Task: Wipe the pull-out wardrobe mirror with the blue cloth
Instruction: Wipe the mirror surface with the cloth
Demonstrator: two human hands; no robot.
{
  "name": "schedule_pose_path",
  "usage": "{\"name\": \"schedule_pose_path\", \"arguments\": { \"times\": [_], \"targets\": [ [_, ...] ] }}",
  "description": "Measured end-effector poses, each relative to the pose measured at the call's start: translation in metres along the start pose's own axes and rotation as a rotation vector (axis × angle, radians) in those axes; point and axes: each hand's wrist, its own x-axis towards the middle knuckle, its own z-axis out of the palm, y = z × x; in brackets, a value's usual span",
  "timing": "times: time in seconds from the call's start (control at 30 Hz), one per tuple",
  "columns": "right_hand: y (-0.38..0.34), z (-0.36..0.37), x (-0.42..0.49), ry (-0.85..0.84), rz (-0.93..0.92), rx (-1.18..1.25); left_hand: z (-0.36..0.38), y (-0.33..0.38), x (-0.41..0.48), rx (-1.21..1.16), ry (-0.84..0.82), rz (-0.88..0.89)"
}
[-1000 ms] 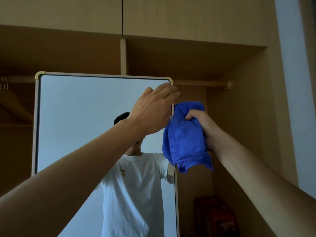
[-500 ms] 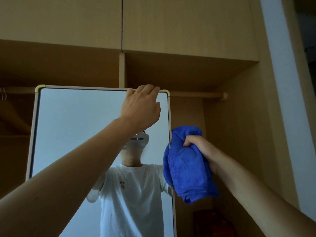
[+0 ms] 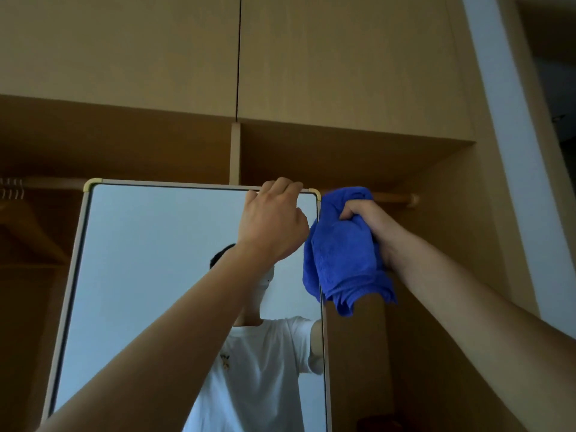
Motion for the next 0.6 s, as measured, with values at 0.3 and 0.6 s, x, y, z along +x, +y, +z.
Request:
{"name": "schedule_pose_path", "arguments": {
  "times": [0.3, 0.6],
  "targets": [
    [-0.013, -0.004, 0.006, -0.013, -0.046, -0.052, 0.006, -0.002, 0.0, -0.028, 0.027, -0.008],
    [0.036, -0.024, -0.01, -0.153, 0.087, -0.108, 0.002, 0.0, -0.002, -0.043, 0.044, -0.016]
  ]
}}
